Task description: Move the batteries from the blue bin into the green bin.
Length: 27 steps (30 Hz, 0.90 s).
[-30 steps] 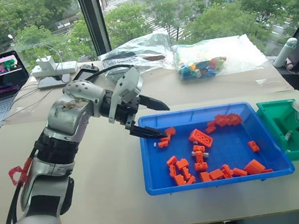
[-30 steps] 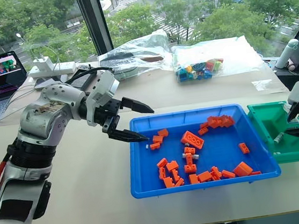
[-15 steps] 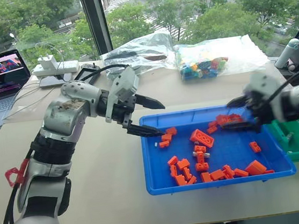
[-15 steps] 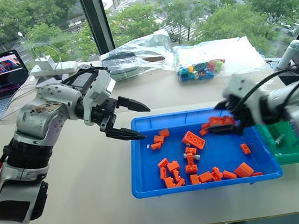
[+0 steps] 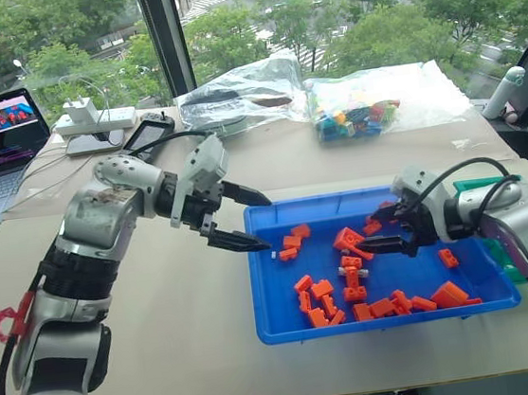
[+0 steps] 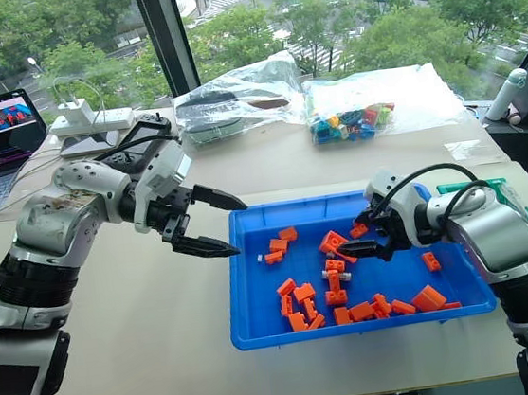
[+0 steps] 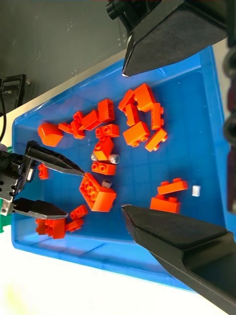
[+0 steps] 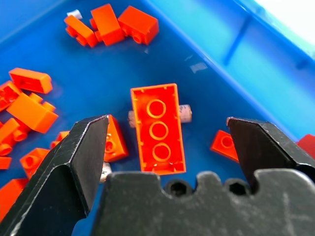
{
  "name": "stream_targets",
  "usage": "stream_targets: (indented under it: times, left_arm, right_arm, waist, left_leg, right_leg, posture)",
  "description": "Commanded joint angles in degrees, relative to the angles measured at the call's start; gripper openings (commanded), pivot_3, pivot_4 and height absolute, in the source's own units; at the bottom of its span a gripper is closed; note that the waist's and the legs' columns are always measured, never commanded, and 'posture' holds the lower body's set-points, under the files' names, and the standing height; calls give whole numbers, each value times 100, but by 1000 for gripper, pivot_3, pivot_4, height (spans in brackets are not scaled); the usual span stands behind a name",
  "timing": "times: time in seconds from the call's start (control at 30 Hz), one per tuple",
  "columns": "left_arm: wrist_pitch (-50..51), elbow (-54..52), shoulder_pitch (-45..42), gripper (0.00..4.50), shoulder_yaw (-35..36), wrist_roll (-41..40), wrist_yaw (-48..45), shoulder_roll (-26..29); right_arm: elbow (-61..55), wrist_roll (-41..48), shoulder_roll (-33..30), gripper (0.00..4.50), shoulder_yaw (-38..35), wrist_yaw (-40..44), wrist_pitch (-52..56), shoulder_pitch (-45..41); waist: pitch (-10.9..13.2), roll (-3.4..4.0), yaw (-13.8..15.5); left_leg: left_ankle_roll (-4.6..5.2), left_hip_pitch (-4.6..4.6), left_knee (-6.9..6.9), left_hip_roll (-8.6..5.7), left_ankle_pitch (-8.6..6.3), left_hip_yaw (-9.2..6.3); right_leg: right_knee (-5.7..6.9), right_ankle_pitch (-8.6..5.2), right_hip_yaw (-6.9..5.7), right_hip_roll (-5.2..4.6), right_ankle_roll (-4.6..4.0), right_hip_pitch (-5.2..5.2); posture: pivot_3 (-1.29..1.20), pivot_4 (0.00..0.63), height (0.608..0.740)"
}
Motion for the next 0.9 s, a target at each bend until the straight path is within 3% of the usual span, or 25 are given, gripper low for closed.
stream_targets:
  times: [0.03, 0.4, 0.5, 0.73, 0.9]
  left_arm:
    - [-30, -143, -2, 4500, 110, -13, -43, 112]
    - [-125, -93, -21, 4500, 126, 44, 40, 104]
    - [-131, -106, -23, 4500, 115, 48, 66, 84]
    - [-244, -32, -58, 4500, 107, 114, 119, 33]
    - [-245, -57, -27, 4500, 115, 125, 109, 29]
  right_arm:
    - [79, -67, 66, 4469, -26, -23, -220, -139]
    - [279, -237, 210, 4469, 261, 17, -366, -67]
    - [397, -306, 290, 3774, 296, -45, -417, -77]
    - [407, -404, 400, 1438, 395, 8, -471, -128]
    - [333, -213, 183, 1364, -52, 37, -301, -322]
  waist:
    - [0, 0, 0]
    - [0, 0, 1]
    - [0, 0, 0]
    - [0, 0, 0]
    - [0, 0, 0]
  left_leg:
    - [0, 0, 0, 0, 0, 0]
    - [0, 0, 0, 0, 0, 0]
    - [0, 0, 0, 0, 0, 0]
    - [0, 0, 0, 0, 0, -1]
    - [0, 0, 0, 0, 0, 0]
  right_leg:
    - [1, 0, 0, 0, 0, 0]
    - [0, 0, 0, 0, 0, 0]
    - [1, 0, -1, 0, 0, 0]
    - [1, 0, -1, 0, 0, 0]
    - [1, 0, -1, 0, 0, -1]
  posture:
    - [0, 150, 737]
    - [0, 150, 737]
    - [0, 150, 737]
    - [0, 150, 737]
    - [0, 150, 737]
